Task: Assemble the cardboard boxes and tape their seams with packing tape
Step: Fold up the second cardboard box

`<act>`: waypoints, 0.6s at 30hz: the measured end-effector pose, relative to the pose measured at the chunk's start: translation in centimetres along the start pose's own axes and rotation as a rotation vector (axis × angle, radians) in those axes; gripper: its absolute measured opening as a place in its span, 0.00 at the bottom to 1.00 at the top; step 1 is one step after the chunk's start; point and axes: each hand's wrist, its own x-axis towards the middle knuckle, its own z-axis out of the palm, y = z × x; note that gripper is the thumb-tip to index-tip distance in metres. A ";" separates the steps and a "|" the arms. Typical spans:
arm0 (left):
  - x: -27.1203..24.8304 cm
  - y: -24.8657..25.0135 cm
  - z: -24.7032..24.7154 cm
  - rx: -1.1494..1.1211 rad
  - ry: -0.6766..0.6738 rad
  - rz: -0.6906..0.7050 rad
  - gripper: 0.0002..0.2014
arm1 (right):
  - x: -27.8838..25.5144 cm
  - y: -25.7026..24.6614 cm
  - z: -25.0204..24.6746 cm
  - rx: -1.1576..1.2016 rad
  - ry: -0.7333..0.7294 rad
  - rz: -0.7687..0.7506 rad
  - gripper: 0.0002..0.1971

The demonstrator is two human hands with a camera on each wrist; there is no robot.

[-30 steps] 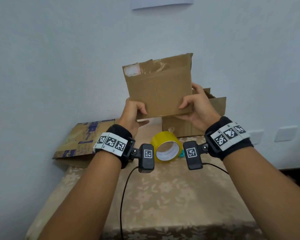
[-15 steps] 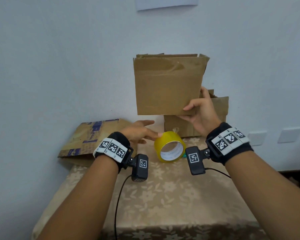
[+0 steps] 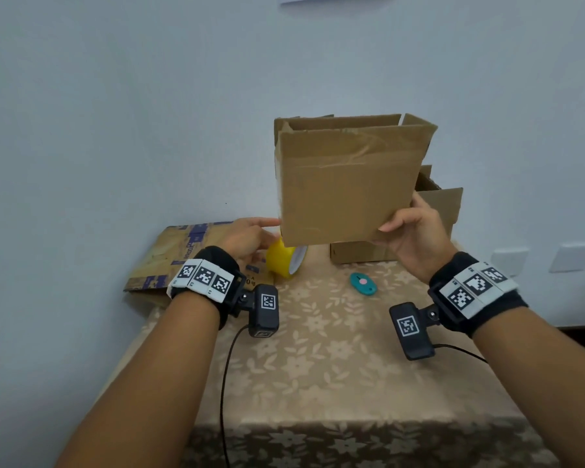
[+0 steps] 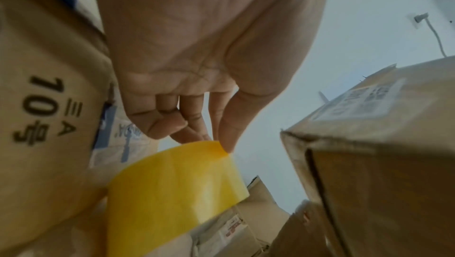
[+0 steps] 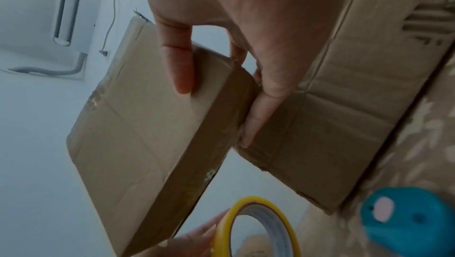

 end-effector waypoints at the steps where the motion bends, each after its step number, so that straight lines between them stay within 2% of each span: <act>1: -0.1 0.0 0.1 -0.003 0.016 0.003 0.19 | -0.3 0.1 -0.2 -0.007 -0.002 0.014 0.37; 6: -0.4 0.1 0.9 0.046 0.102 0.001 0.16 | -1.5 -0.1 -1.6 -0.012 0.000 0.072 0.47; 10: -0.7 1.1 1.5 0.167 0.161 0.028 0.11 | -2.1 -0.6 -2.5 0.003 0.013 0.105 0.47; 13: -1.0 1.9 1.9 0.239 0.299 0.157 0.15 | -2.0 -0.7 -3.3 0.031 0.029 0.115 0.44; 15: -1.2 2.5 2.2 0.240 0.362 0.246 0.14 | -1.8 -0.8 -3.5 0.031 0.037 0.116 0.42; 16: -1.3 2.9 2.4 0.212 0.348 0.265 0.12 | -1.6 -0.8 -3.6 0.026 0.042 0.118 0.43; 18: -1.5 3.6 3.1 0.131 0.223 0.233 0.09 | -1.4 -0.7 -3.6 0.016 0.059 0.123 0.45</act>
